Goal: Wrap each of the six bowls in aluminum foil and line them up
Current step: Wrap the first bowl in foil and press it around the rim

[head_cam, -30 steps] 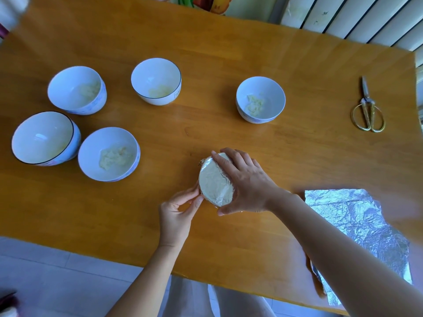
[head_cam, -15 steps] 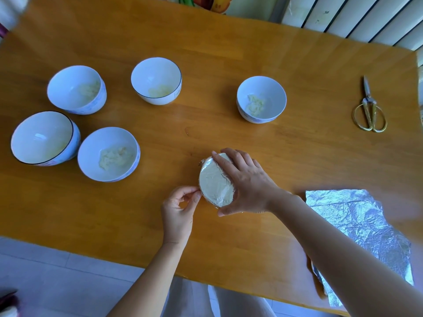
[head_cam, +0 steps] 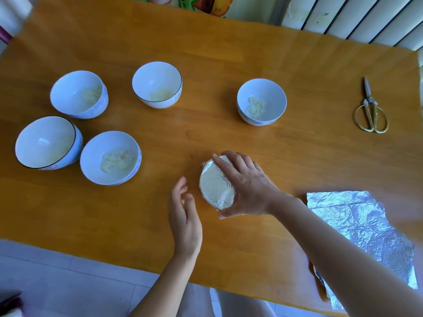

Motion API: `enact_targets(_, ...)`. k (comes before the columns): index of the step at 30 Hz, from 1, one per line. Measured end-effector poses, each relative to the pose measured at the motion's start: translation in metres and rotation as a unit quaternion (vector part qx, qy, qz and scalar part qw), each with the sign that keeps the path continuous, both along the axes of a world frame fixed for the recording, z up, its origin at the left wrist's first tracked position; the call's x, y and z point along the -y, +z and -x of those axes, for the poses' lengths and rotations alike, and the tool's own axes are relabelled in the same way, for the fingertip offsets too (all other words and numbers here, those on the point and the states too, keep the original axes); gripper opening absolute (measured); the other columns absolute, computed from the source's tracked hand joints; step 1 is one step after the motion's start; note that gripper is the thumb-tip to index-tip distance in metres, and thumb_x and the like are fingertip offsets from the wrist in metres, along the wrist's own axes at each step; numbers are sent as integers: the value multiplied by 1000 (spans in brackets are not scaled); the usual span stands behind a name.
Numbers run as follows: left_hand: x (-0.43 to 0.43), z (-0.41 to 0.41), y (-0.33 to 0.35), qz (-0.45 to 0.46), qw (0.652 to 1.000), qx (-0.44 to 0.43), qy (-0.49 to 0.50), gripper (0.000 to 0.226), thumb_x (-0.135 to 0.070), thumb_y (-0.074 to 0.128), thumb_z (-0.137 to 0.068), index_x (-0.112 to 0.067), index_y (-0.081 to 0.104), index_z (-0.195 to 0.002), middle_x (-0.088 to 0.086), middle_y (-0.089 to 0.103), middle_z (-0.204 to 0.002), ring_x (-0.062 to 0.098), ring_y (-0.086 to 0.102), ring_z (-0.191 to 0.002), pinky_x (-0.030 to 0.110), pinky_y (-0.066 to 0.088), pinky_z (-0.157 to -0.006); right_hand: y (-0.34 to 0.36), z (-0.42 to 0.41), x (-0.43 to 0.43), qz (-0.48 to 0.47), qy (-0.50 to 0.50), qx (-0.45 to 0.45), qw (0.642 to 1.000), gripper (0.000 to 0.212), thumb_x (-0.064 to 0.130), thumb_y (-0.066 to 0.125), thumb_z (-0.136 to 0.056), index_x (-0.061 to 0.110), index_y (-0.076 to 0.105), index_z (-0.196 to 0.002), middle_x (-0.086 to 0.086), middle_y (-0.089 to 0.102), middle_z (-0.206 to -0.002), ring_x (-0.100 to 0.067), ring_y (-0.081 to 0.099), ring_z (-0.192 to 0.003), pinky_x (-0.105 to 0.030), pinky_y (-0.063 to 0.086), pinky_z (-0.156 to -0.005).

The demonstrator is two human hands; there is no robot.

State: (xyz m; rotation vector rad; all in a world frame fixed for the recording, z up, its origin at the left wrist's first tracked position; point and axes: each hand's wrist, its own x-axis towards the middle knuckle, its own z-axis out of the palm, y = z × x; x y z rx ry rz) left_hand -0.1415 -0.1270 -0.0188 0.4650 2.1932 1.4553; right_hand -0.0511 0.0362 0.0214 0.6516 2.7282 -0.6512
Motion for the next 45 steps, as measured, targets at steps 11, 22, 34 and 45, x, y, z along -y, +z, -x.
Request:
enact_targets(11, -19, -1, 6, -28, 996, 74, -31, 67, -62, 23, -90, -35, 30, -151, -17, 32, -156, -5, 27, -141, 27, 27, -115, -2, -1, -1, -1, -3, -7, 1000, 135, 79, 73, -53, 36, -4, -155, 3, 13, -156, -23, 11, -145, -41, 25, -116)
enact_targets(22, -46, 10, 3, -88, 974, 189, -90, 39, -43, 28, -99, -33, 52, -129, -9, 63, -124, 6, 60, -116, 23, 51, -87, -4, -1, 1, -11, -3, -12, 1000, 135, 80, 71, -52, 35, -5, -155, 2, 14, -157, -23, 12, -145, -39, 27, -116)
enact_targets(34, -38, 26, 10, -3, 990, 107, -94, 67, -73, 22, -84, -43, 40, -142, -18, 36, -154, -2, 29, -141, 36, 26, -120, -3, -3, -1, -8, 22, -25, 999, 145, 87, 67, -50, 38, -25, -150, -5, -28, -161, -27, -26, -148, -51, -8, -122)
enact_targets(45, -41, 38, 13, 0, 988, 98, -120, 69, -67, 24, -88, -32, 45, -144, -11, 46, -147, 2, 40, -136, 31, 32, -116, 9, -67, 6, 64, -256, -373, 890, 74, 38, 78, -80, 14, 44, -141, -1, 49, -128, -14, 56, -109, -29, 45, -92)
